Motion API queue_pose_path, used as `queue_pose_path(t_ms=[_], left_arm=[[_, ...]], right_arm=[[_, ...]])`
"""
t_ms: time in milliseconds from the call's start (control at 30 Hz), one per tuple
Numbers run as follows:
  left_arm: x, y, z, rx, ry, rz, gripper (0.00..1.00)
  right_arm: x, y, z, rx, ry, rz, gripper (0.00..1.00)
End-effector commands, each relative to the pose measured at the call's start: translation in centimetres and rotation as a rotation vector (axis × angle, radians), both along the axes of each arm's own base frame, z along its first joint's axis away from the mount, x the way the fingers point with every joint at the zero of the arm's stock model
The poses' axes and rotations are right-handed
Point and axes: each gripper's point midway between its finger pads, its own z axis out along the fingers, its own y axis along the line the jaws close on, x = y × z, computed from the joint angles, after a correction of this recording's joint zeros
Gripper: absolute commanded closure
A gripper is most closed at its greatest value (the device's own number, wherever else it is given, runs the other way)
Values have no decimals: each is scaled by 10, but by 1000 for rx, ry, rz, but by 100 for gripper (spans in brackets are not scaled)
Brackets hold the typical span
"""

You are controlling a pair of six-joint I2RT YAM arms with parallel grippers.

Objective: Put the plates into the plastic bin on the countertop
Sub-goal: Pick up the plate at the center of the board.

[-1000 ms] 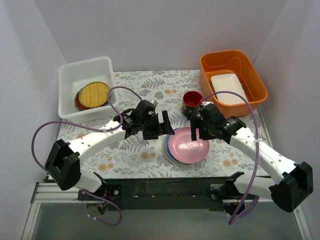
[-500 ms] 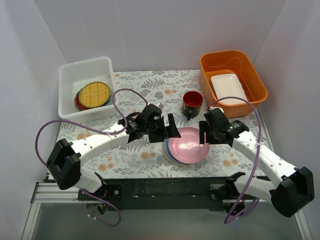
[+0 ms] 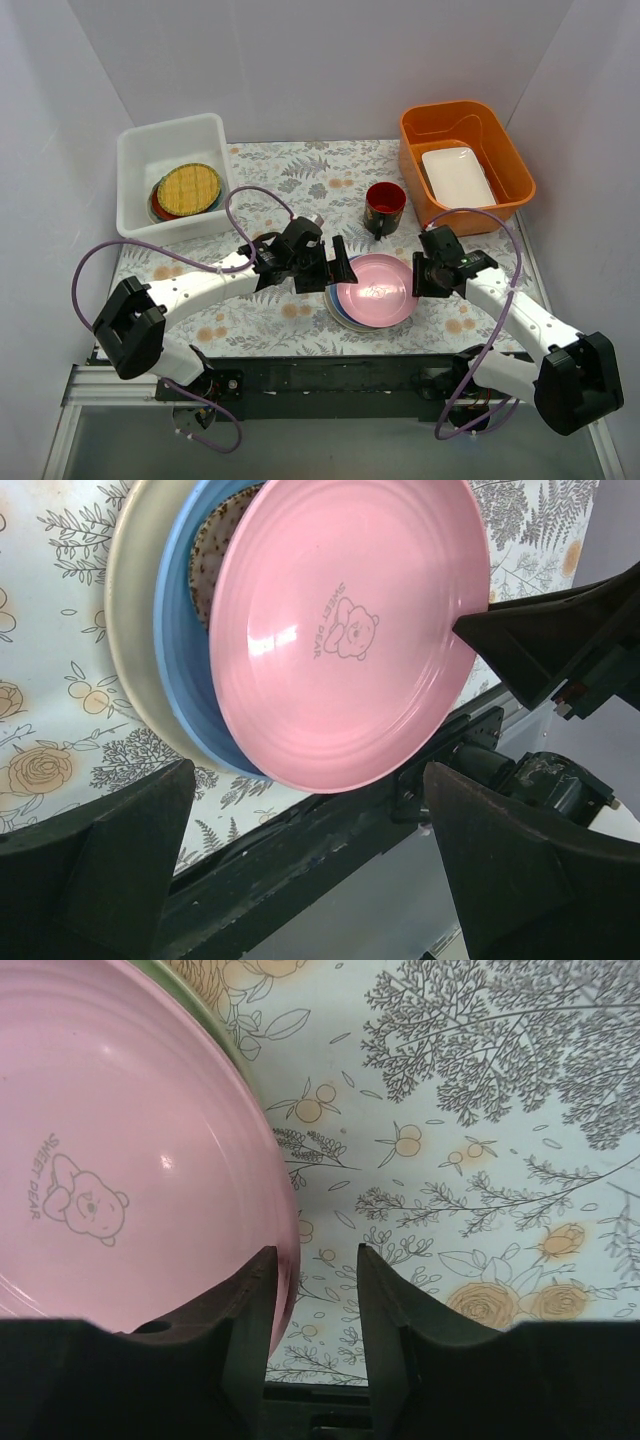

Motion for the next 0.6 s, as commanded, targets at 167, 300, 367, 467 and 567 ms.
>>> queue_pose_path(t_ms=[167,300,367,467,567], left_arm=[[-4,3,0,-21,-5,7,2],[-4,5,-1,-19,-5,14,2],[-4,6,1,-20,-8,16,2],[-4,7,1,-16,-11,20,2],[-4,9,1,-14,-13,21,2]], right_arm=[[2,16,-16,135,14,53,76],[7,15,-11,143,-10,44,89],[6,20,-7,177,-8,53,96],[8,22,-5,194,-8,56,99],[8,24,-5,208,-3,61,99]])
